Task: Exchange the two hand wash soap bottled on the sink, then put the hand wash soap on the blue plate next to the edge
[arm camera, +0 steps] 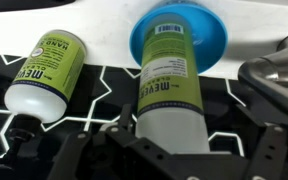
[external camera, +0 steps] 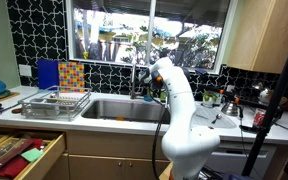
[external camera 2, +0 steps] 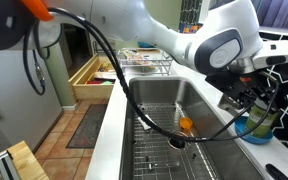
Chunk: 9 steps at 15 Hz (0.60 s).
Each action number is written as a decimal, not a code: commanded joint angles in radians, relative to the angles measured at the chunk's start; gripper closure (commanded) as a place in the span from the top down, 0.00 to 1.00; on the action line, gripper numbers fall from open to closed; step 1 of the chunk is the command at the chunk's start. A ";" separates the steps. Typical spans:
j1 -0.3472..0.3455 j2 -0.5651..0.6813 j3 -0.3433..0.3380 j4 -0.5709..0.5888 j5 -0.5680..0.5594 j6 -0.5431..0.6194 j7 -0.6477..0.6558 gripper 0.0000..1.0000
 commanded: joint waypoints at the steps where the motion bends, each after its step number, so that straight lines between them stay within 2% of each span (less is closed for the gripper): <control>1: -0.037 0.057 0.026 0.070 0.037 0.040 -0.019 1.00; 9: -0.051 0.100 0.033 0.111 0.034 0.052 -0.012 1.00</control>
